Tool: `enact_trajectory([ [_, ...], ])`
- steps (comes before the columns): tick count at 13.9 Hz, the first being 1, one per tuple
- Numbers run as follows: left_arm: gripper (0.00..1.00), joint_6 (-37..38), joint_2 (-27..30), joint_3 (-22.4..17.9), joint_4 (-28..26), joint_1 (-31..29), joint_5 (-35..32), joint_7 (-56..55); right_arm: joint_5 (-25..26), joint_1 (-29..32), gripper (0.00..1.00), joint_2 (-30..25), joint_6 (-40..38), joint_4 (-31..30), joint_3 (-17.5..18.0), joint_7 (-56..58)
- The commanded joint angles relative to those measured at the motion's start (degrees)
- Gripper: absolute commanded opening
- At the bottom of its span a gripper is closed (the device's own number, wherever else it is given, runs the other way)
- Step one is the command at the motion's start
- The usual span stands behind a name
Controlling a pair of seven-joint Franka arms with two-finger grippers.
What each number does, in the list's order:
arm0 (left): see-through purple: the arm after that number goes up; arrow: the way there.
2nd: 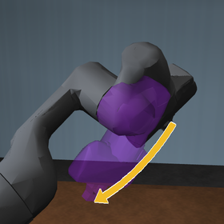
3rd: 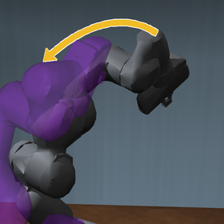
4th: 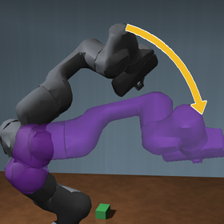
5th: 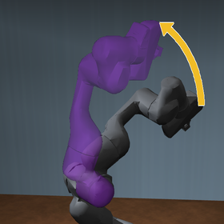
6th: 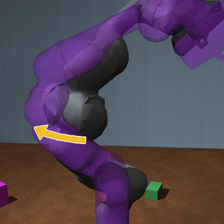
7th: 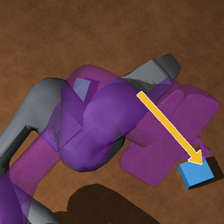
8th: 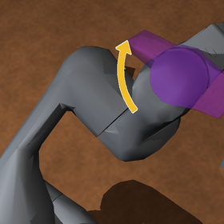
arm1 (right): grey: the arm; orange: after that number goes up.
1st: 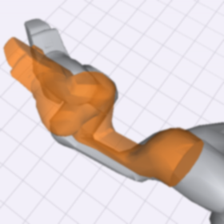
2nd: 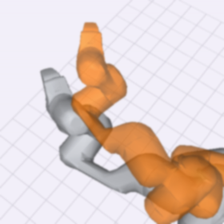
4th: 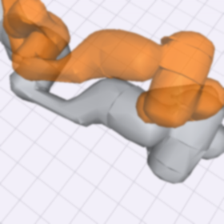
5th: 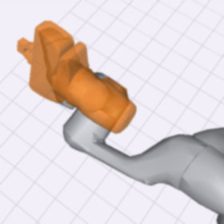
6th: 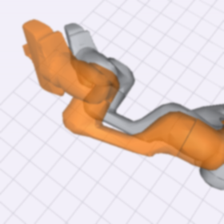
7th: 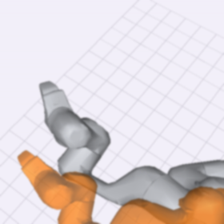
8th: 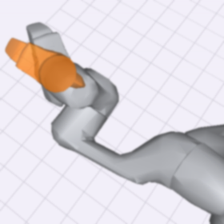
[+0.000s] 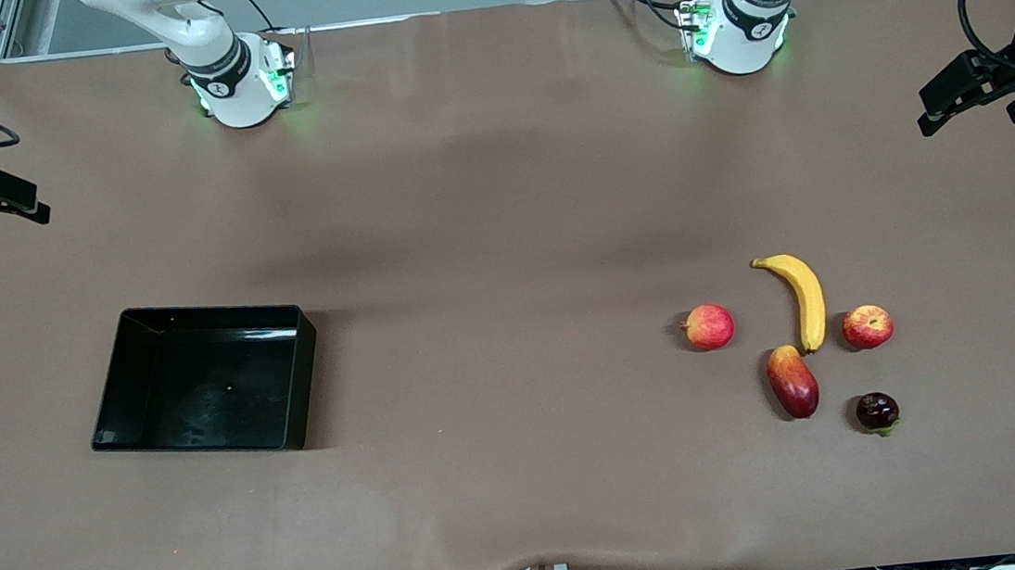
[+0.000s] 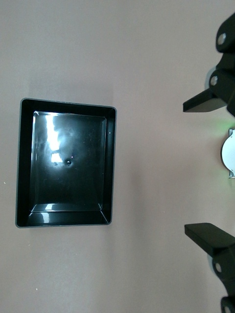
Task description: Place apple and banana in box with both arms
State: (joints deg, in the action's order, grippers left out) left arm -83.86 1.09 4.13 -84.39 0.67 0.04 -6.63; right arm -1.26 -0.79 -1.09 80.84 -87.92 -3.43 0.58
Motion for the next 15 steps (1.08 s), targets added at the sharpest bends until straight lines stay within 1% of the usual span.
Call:
enact_trajectory([
  [1,1.00,1.3,-0.6,0.1,1.2,0.3,-0.2,0.3,0.7,0.2,1.00,-0.4,0.0,0.3,0.4,-0.1],
  [5,1.00,1.2,-1.1,0.4,1.4,0.4,-0.5,0.3,0.5,0.4,1.00,-0.4,-1.1,-0.1,0.4,0.2],
  [7,1.00,1.2,-2.7,0.4,1.1,0.0,-0.6,0.7,0.5,0.3,1.00,-0.4,-2.7,-0.1,0.4,0.1],
  [8,1.00,0.7,-4.5,0.4,1.0,-0.2,-0.6,0.7,0.5,0.4,1.00,-0.4,-2.7,-0.1,0.4,0.1],
  [9,1.00,-1.1,-6.3,0.3,1.0,-0.5,-0.7,0.7,0.5,0.6,1.00,-0.3,-2.7,-0.1,0.4,0.2],
  [10,1.00,-4.8,-7.9,0.2,-0.5,-0.8,-0.7,0.7,0.5,0.7,1.00,-0.2,-2.6,-0.3,0.4,0.2],
  [12,1.00,-14.2,-11.3,0.2,-3.8,-2.1,-2.9,0.7,0.5,0.4,1.00,0.2,-2.5,-0.5,0.4,0.2],
  [15,1.00,-22.1,-19.3,0.1,-4.2,-3.1,-6.1,0.7,0.5,-1.0,1.00,0.5,-2.3,-0.5,0.4,0.2],
])
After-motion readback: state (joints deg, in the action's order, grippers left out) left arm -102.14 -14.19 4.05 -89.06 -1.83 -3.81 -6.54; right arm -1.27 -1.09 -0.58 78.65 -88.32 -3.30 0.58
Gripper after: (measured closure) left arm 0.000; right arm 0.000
